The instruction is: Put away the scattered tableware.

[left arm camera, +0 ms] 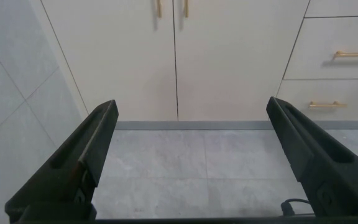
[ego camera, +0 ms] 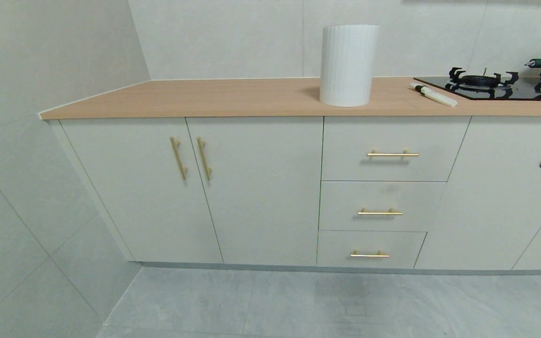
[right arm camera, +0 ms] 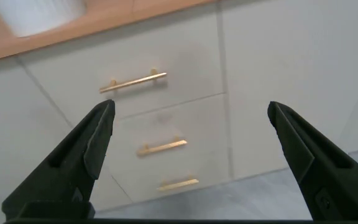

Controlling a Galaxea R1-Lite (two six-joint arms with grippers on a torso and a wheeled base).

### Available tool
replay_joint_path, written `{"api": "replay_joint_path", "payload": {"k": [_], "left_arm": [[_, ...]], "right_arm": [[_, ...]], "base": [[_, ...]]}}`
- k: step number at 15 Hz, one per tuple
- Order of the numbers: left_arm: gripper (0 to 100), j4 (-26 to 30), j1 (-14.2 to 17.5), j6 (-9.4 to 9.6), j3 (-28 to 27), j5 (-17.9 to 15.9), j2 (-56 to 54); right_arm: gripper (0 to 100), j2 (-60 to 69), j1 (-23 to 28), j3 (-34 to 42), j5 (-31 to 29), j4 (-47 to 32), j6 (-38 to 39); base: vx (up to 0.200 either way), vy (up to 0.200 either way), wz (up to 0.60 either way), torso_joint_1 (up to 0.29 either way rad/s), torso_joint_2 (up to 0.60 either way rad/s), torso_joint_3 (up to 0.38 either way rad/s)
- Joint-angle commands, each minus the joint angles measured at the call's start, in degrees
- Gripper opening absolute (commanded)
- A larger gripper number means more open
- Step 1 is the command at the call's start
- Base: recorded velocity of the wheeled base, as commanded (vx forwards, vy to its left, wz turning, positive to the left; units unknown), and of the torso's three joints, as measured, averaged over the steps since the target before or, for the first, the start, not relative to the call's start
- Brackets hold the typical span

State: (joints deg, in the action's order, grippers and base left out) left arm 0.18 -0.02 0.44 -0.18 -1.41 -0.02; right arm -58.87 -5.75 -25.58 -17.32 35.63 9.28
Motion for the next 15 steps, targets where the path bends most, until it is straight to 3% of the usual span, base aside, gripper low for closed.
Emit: {"api": "replay_joint_path", "payload": {"k": [1,2,3,6,13,14,15], "left_arm": [[100,0.0,-0.1,0.0,0.0,0.0,0.0],[100,0.0,0.0,0.0,0.0,0.0,0.0],[100,0.0,0.0,0.0,0.0,0.0,0.0],[100,0.0,0.0,0.0,0.0,0.0,0.0],[100,0.0,0.0,0.0,0.0,0.0,0.0],[100,0.0,0.0,0.0,0.0,0.0,0.0],[100,0.0,0.0,0.0,0.0,0.0,0.0]], "right_arm": [[100,32.2,2.2,-0.2,-0.2,-25.9,-4.4],[100,39.4,2.2,-3.4,-0.2,-35.7,-5.5],[100,43.8,2.3,-4.7,-1.0,-40.5,-6.6],[100,53.9,2.3,-2.1,-4.3,-46.2,-12.2],[100,58.9,5.8,8.5,-5.2,-45.5,-10.8],[100,58.9,5.8,16.0,0.4,-41.4,-10.6],[100,58.9,5.8,18.9,2.6,-38.4,-10.6]], "base": [[0.0,0.0,0.0,0.0,0.0,0.0],[0.0,0.0,0.0,0.0,0.0,0.0],[0.0,0.0,0.0,0.0,0.0,0.0],[0.0,0.0,0.0,0.0,0.0,0.0],[0.0,0.0,0.0,0.0,0.0,0.0],[0.0,0.0,0.0,0.0,0.0,0.0],[0.0,0.0,0.0,0.0,0.0,0.0]]}}
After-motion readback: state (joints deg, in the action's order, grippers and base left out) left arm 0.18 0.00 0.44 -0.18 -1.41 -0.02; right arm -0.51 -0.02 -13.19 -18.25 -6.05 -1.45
